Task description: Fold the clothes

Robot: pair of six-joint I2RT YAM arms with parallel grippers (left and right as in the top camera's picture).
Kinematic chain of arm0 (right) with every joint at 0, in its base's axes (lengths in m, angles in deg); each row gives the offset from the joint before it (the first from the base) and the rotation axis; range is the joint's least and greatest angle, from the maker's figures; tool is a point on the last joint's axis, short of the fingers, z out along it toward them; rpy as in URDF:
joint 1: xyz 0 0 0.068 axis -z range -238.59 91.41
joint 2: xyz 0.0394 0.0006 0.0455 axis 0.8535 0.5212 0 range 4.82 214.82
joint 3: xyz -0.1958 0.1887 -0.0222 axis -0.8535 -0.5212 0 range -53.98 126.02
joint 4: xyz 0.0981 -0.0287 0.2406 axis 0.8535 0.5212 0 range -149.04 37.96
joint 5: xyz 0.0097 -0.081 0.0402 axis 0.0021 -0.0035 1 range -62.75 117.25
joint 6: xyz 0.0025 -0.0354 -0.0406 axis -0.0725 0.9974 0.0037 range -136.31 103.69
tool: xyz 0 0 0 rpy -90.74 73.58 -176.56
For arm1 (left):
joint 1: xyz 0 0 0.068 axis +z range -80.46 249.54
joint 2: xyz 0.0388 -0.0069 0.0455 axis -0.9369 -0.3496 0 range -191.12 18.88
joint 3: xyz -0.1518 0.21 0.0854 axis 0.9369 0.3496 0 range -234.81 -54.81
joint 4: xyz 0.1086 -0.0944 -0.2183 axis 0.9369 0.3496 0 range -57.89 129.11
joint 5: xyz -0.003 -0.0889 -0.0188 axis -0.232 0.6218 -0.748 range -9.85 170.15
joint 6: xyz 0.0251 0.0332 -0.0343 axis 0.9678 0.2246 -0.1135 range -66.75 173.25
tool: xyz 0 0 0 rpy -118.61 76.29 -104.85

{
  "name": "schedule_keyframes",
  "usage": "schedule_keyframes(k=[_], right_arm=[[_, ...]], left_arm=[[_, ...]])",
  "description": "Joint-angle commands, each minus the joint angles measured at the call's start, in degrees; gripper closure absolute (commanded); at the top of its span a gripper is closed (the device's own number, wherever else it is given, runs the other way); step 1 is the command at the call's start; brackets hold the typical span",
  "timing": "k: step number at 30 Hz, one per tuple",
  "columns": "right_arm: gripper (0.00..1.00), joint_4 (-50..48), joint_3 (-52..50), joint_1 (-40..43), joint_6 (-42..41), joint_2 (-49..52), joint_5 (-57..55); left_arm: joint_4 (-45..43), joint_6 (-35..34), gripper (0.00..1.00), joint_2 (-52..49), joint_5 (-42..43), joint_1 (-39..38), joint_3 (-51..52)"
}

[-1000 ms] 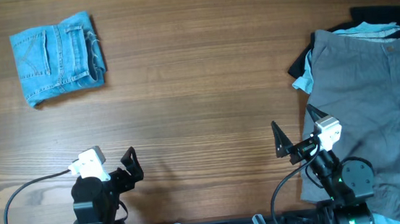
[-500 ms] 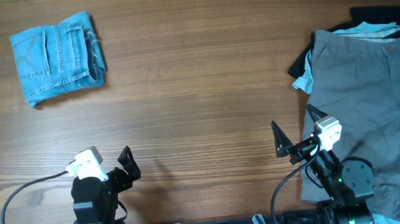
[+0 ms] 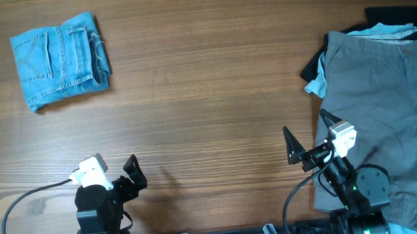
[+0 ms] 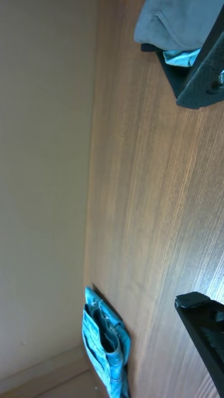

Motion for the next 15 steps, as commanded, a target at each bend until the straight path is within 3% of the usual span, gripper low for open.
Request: schedule_keyframes(k=[1,3,10,15], right_arm=[[0.0,-0.02,1.29,0.07,-1.97,-0.7,-1.01],[0.0,-0.11,1.36,0.07,-1.95,-0.7,-0.9],[0.0,0.28,7.58,0.07,-3.56,2.64,7.74],[0.0,7.74,18.86,0.09,-3.28,16.85,7.41]], left_arm=[[-4.15,-0.72,0.0,-0.07,-1.64,-0.22,0.07],[-9.2,-2.43,0.0,-0.07,2.6,-0.22,0.07],[-38.29,-2.4,0.0,-0.63,2.75,-0.22,0.0],[-36.35,-1.75,0.0,-5.88,5.11,-0.22,-5.09]])
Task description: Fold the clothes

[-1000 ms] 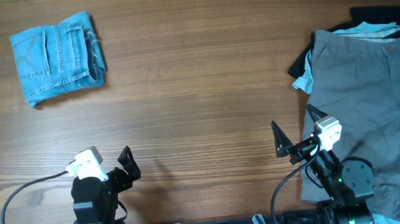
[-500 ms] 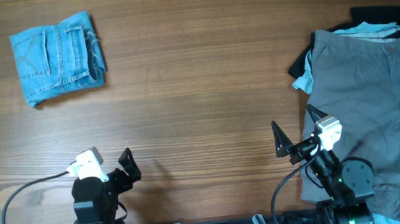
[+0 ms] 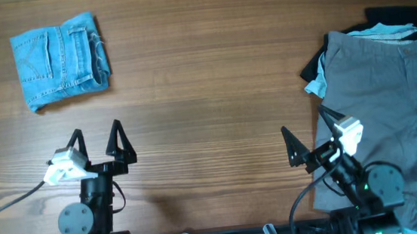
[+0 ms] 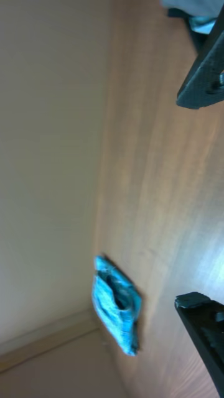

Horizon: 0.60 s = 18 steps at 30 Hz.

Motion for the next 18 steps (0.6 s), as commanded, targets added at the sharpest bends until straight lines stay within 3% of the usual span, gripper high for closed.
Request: schedule_keyframes(k=[1,5,9,13,15,16,18], right_arm=[[0.0,5.73,9.53,0.09,-1.46,11.21,0.24],[0.0,20.76,29.4,0.09,-0.28,31.63,-2.27],[0.0,39.56,54.14,0.09,8.57,52.22,-2.27],[0.0,47.89,69.29,0.09,9.51,64.85,-0.55],[0.0,47.69,73.13,0.7,5.86,69.33,-5.27],[0.08,47.43,74.01,1.6,1.46,71.08,-9.2],[0.15,46.03,74.42,5.27,-7.63,75.23,-16.7]], left_arm=[[2.95,0.13,0.0,-4.46,2.67,-0.22,-5.75],[17.07,1.33,0.0,-16.52,2.84,-0.22,-19.1],[35.36,1.62,0.0,-35.54,3.06,-0.22,-40.5],[49.05,1.6,0.0,-52.72,6.71,-0.22,-58.1],[51.71,1.2,0.0,-58.82,8.22,-0.22,-62.38],[51.76,1.22,0.0,-61.0,10.91,-0.22,-62.99],[51.39,1.22,0.0,-64.41,15.19,-0.22,-63.01]])
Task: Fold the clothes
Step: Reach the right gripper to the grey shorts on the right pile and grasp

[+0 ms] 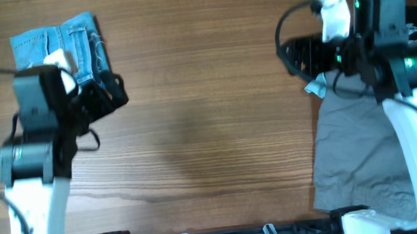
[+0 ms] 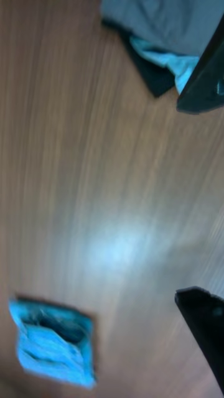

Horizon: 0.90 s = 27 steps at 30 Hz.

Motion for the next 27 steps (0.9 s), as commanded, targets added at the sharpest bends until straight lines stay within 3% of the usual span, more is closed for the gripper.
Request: schedule_keyframes(k=[1,4,7,11,14,16,17,19,24,26,27], right_arm=[[0.17,-2.03,1.99,6.38,-13.84,7.48,-12.96],[0.26,-7.93,1.99,12.5,-14.8,15.89,-12.5],[0.31,-13.97,1.99,15.41,-13.7,26.58,-10.56],[0.37,-15.41,1.97,14.93,-8.04,35.98,-9.79],[0.46,-14.99,1.97,14.8,-7.15,40.24,-11.54],[0.55,-15.06,1.97,14.86,-10.23,42.4,-13.7],[0.67,-14.95,1.97,14.93,-10.8,42.62,-14.25],[0.79,-14.71,1.99,14.97,-11.85,42.69,-15.61],[0.78,-14.16,2.05,15.76,-10.95,39.56,-15.61],[0.96,-13.88,2.05,15.96,-10.99,38.49,-15.61],[0.96,-13.53,2.05,16.11,-10.99,37.88,-15.61]], left_arm=[[0.57,0.52,0.0,-6.71,8.96,-0.22,-1.46],[0.92,1.07,0.0,-10.43,9.62,-0.26,-1.46],[0.87,5.92,0.0,-12.68,10.01,-1.46,-1.46],[0.87,11.19,0.0,-13.44,9.51,-4.04,-1.44],[0.37,11.32,0.0,-13.44,8.9,-4.9,-1.44],[-0.17,11.32,0.0,-13.44,8.41,-4.87,-1.44],[-0.24,11.34,0.0,-13.44,7.93,-4.87,-1.44],[-0.2,11.32,0.0,-13.44,7.48,-4.87,-1.44],[-0.2,11.32,0.0,-13.44,7.41,-4.87,-1.44],[-0.24,11.3,0.0,-13.44,7.41,-4.87,-1.42],[-0.42,11.32,0.0,-13.49,6.99,-4.9,-1.38]])
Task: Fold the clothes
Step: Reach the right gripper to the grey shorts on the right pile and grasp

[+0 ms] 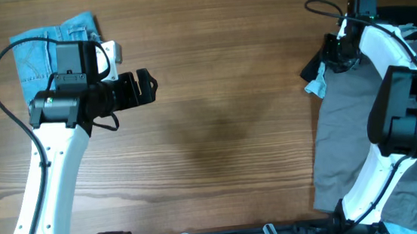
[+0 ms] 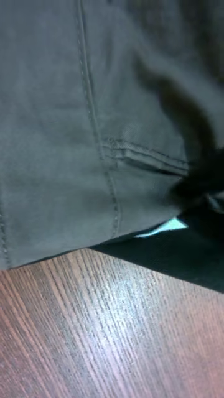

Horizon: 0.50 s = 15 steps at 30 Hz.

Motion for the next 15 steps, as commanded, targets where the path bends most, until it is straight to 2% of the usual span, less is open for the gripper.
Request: schedule_keyframes(k=[1,6,9,12,13,14,15], right_arm=[[0.96,0.94,0.61,1.01,-0.02,-4.17,-2.14],[0.96,0.42,1.55,3.1,2.54,-15.1,-11.67],[0.95,-0.57,1.55,4.52,2.43,-20.28,-10.58],[0.91,-0.37,1.51,4.55,4.48,-23.21,-3.56],[0.8,-0.11,1.22,4.28,4.48,-22.91,-1.97],[0.56,0.39,0.94,4.04,4.48,-22.38,-0.5],[0.38,0.87,0.9,3.82,4.5,-21.64,0.2]], left_arm=[[-0.42,1.16,0.0,-0.5,-1.2,-0.22,-0.79],[-0.39,1.18,0.0,-0.52,-1.25,-0.2,-0.79],[-0.48,1.16,0.0,-0.52,-1.9,-0.15,-0.79],[-0.48,1.14,0.0,-0.52,-1.88,-0.15,-0.79],[-0.46,1.11,0.0,-0.52,-1.86,-0.15,-0.79],[-0.46,1.14,0.0,-0.52,-1.86,-0.15,-0.79],[-0.46,0.9,0.0,-0.52,-1.86,-0.15,-0.79]])
